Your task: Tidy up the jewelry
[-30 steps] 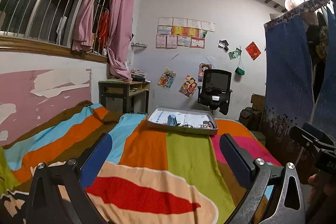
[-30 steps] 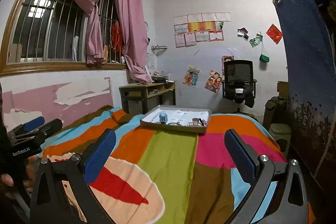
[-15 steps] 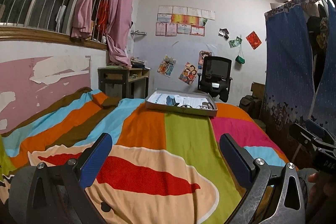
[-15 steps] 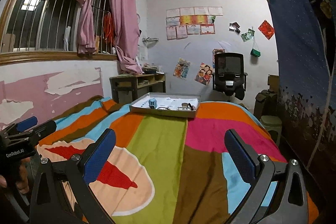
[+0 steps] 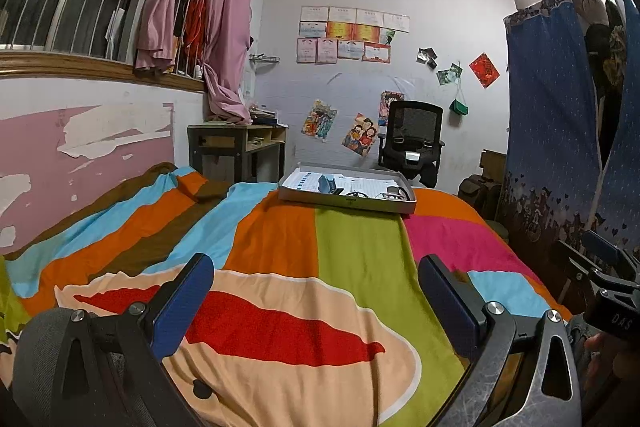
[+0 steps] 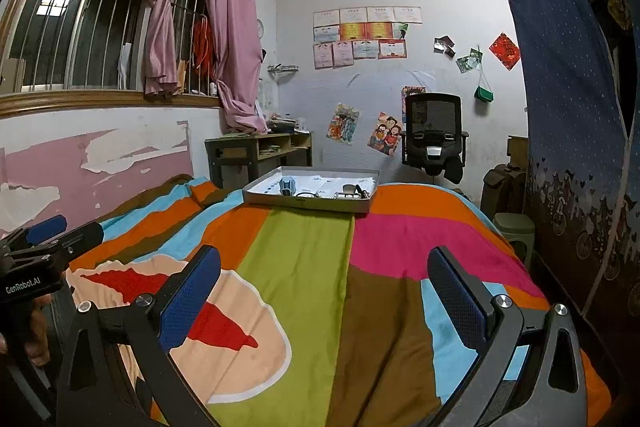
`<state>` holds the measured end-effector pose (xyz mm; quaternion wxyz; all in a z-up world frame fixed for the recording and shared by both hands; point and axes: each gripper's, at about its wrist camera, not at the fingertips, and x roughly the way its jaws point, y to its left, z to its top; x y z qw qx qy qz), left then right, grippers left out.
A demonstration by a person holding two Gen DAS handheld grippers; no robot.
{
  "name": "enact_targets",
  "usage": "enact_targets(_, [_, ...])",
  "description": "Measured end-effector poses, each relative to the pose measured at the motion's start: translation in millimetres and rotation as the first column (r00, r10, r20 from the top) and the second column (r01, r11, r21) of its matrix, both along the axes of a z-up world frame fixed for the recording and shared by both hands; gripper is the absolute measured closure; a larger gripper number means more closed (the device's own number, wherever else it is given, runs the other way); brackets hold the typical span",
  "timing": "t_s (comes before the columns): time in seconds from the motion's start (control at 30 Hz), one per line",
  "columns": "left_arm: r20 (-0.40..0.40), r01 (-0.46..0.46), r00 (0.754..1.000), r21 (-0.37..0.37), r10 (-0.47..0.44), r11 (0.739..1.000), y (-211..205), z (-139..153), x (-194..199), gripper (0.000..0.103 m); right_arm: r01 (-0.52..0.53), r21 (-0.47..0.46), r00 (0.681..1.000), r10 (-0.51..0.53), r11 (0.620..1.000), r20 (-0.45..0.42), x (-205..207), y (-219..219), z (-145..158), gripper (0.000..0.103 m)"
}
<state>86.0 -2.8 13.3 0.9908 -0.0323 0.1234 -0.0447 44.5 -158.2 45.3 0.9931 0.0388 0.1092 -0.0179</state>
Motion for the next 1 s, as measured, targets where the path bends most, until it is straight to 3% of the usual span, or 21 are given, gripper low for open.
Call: enact_targets(1.0, [-0.003,0.002,1.0,0.006,-0.002,1.0,3.5,-1.4,-0.3,0.0,0.005,0.015,1.0,-0.004,1.0,-0.008,1.1,-2.1,-7.6,0.001])
